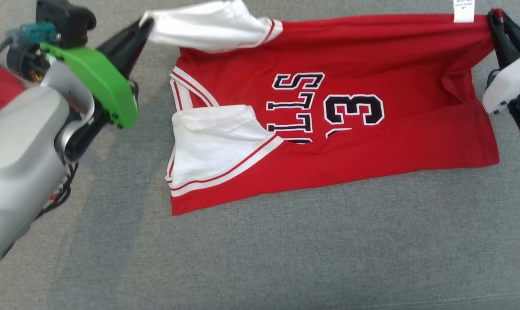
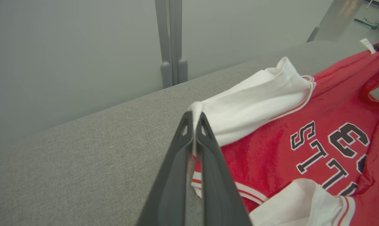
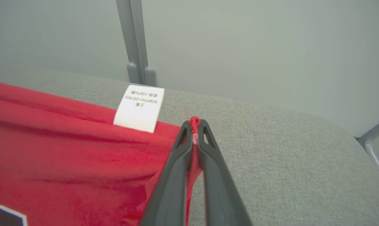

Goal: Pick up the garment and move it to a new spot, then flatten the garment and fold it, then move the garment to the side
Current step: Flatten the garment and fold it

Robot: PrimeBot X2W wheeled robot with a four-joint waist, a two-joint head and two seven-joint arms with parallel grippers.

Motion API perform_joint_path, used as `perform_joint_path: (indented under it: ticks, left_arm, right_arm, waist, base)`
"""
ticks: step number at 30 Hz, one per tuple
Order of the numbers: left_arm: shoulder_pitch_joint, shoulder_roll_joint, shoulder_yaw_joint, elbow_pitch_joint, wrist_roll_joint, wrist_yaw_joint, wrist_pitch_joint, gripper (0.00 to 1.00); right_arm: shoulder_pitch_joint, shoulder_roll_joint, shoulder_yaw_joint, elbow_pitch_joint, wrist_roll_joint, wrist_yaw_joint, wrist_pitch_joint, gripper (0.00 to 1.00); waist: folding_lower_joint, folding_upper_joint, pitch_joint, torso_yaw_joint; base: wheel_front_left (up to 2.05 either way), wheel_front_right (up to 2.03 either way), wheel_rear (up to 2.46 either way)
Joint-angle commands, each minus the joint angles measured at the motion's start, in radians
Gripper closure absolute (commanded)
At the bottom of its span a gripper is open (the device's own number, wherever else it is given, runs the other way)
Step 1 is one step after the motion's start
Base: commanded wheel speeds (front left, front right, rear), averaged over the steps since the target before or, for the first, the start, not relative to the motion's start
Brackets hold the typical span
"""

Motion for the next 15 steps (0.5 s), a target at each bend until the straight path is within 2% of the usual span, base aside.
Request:
perform_joint_path:
  ticks: [1, 6, 15]
  left_arm:
    - [0.037, 0.025, -0.008, -0.032, -0.018, -0.002, 0.011, 1.00]
    - [0.112, 0.103, -0.039, -0.167, -0.046, 0.000, 0.061, 1.00]
    - [0.233, 0.203, -0.081, -0.341, -0.085, 0.042, 0.152, 1.00]
  right_arm:
    - [0.032, -0.016, -0.005, -0.012, 0.002, -0.002, -0.004, 1.00]
    - [0.114, -0.040, 0.007, -0.060, 0.042, -0.002, -0.004, 1.00]
    - [0.231, -0.097, 0.069, -0.128, 0.127, -0.002, 0.021, 1.00]
  waist:
    - [0.0000, 0.0000, -0.038, 0.012]
    - [0.0000, 0.0000, -0.071, 0.018]
    - [0.0000, 0.0000, -0.104, 0.013]
  base:
    - [0.00, 0.00, 0.00]
    - [0.00, 0.00, 0.00]
    - [0.00, 0.00, 0.00]
